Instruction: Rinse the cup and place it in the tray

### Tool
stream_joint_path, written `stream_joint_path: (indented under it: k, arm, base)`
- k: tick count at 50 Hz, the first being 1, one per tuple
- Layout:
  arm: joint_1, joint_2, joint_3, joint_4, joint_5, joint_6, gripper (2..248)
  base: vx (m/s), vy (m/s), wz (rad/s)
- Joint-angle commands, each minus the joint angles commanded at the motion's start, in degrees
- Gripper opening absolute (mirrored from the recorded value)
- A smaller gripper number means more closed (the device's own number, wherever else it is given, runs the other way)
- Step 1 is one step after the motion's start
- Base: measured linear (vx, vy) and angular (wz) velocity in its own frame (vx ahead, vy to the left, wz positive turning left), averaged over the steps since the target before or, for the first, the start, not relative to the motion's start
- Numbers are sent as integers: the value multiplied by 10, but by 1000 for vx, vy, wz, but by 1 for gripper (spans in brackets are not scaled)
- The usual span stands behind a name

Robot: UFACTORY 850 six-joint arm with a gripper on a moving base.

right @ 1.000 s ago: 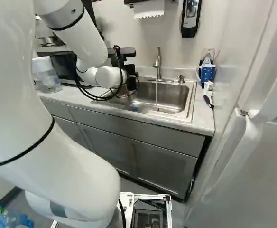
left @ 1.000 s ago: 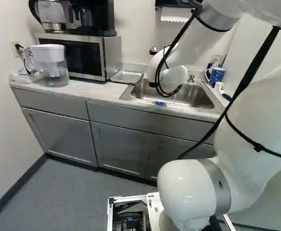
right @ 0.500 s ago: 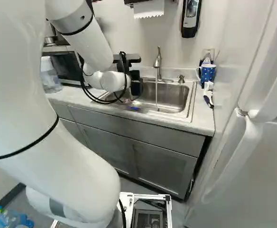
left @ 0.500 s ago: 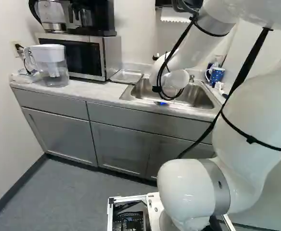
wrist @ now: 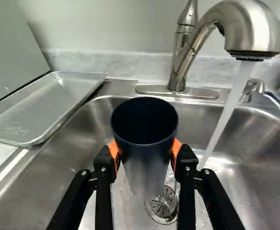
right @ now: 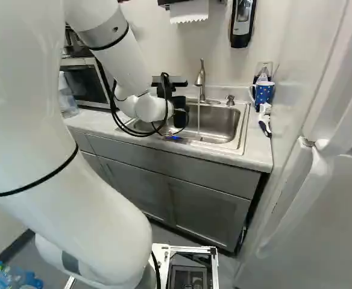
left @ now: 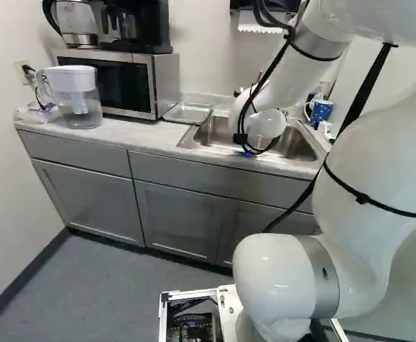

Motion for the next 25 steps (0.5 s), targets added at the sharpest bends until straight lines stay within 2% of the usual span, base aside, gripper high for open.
stream_joint_path:
  k: [25]
  arm:
    - [-44,-8,-8,0,0,0,123]
  base:
    - [0,0,0]
